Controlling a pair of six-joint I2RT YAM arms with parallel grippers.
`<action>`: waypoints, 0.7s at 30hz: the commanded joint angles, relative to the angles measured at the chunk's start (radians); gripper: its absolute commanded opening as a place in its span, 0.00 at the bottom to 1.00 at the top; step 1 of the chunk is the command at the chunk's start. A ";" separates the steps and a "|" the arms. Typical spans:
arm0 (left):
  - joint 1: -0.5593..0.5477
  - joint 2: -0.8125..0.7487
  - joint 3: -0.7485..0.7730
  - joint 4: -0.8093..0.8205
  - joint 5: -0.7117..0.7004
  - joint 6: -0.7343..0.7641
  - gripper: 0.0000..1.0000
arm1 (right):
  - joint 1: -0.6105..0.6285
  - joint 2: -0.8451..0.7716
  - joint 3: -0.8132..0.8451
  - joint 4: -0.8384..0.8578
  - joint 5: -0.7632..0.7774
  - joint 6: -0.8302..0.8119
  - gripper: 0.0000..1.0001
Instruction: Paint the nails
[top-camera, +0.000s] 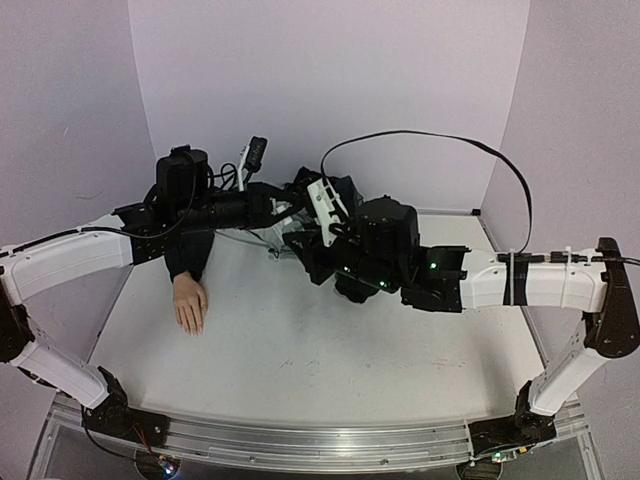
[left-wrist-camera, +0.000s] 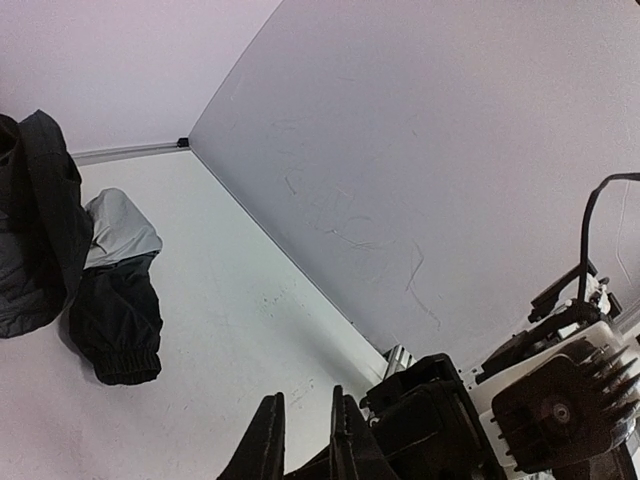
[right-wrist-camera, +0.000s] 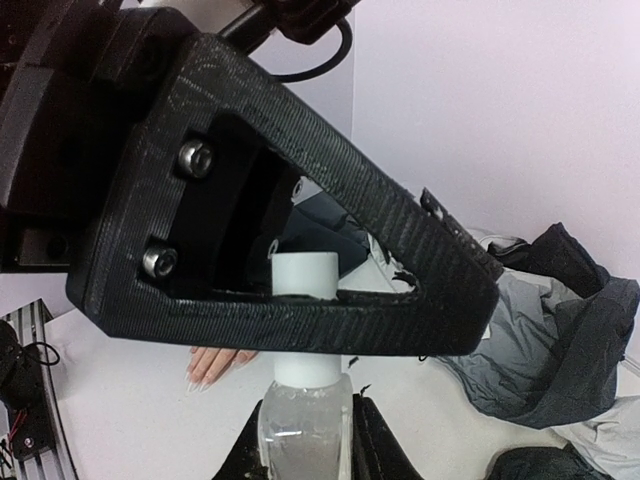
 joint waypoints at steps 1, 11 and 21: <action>-0.028 0.018 0.079 0.068 0.219 0.090 0.00 | -0.014 -0.076 0.028 0.093 -0.157 0.003 0.00; -0.051 0.058 0.175 0.175 0.809 0.303 0.00 | -0.188 -0.206 -0.115 0.529 -1.351 0.272 0.00; -0.052 0.098 0.227 0.181 0.782 0.264 0.07 | -0.197 -0.257 -0.207 0.512 -1.177 0.253 0.00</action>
